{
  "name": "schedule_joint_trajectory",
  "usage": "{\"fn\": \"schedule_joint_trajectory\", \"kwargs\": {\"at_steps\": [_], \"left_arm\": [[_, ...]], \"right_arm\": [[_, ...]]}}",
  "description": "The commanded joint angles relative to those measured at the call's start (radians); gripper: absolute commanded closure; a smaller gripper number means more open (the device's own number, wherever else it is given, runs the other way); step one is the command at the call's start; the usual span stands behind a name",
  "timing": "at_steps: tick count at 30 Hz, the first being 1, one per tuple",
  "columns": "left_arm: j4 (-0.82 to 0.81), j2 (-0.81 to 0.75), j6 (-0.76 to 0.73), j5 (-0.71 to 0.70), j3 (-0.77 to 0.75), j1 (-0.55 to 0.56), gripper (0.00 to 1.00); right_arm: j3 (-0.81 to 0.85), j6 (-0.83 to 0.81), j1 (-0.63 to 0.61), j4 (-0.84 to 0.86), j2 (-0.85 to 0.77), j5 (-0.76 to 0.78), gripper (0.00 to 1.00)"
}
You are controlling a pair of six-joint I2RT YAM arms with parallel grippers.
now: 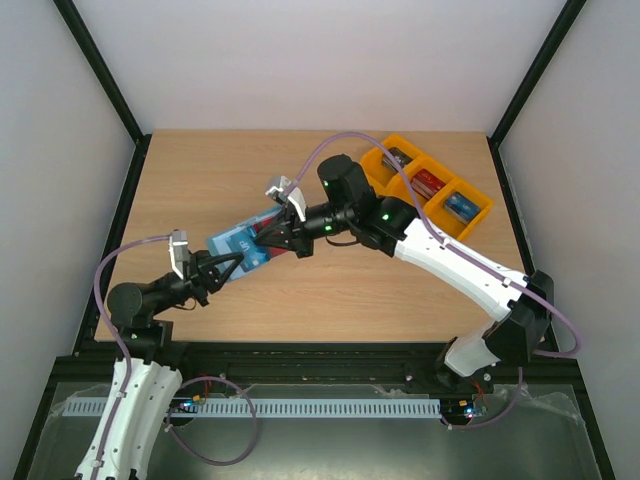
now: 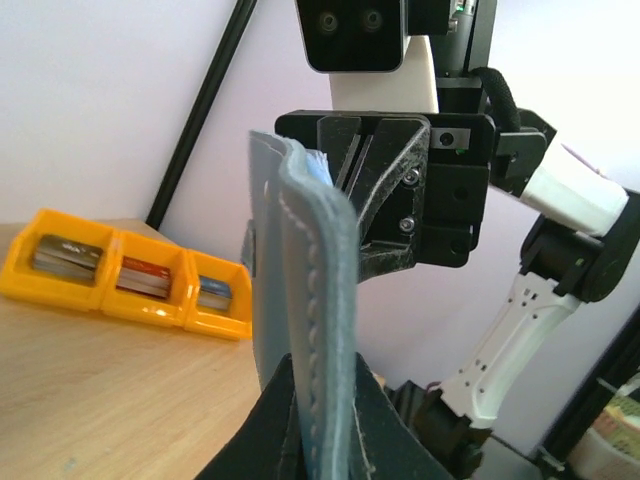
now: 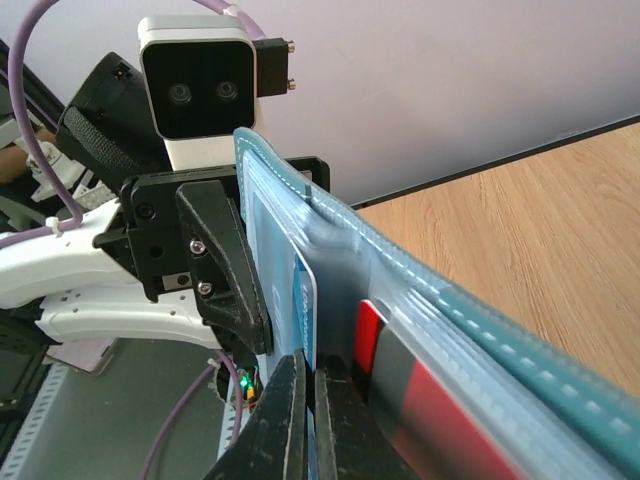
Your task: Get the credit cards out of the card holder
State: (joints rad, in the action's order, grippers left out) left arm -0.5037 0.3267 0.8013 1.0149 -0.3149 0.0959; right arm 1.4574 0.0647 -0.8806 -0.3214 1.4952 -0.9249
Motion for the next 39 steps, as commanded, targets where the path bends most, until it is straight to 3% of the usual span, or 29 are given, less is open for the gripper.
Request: {"fn": "schedule_joint_trajectory", "kwargs": {"at_steps": [1, 8, 18, 22, 31, 34, 39], "left_arm": [[-0.082, -0.028, 0.014, 0.022, -0.004, 0.011, 0.97], [-0.085, -0.048, 0.031, -0.023, 0.026, 0.011, 0.98], [-0.169, -0.055, 0.07, -0.077, 0.063, 0.041, 0.98], [-0.218, -0.055, 0.097, -0.068, 0.074, 0.051, 0.98], [-0.218, -0.042, 0.094, -0.069, 0.06, 0.053, 0.98], [-0.197, -0.037, 0.092, -0.081, 0.053, 0.052, 0.98], [-0.129, -0.043, 0.095, -0.131, 0.052, 0.048, 0.93]], "right_arm": [[-0.018, 0.025, 0.018, 0.042, -0.02, 0.039, 0.98], [-0.016, 0.025, 0.051, -0.034, -0.058, 0.127, 0.98], [-0.133, 0.205, 0.003, 0.213, -0.067, -0.04, 0.98], [-0.138, 0.208, -0.007, 0.24, -0.057, -0.046, 0.93], [-0.157, 0.224, -0.014, 0.283, -0.036, -0.064, 0.91], [-0.15, 0.224, -0.017, 0.285, -0.03, -0.088, 0.98], [-0.135, 0.252, 0.033, 0.205, -0.061, 0.037, 0.98]]}}
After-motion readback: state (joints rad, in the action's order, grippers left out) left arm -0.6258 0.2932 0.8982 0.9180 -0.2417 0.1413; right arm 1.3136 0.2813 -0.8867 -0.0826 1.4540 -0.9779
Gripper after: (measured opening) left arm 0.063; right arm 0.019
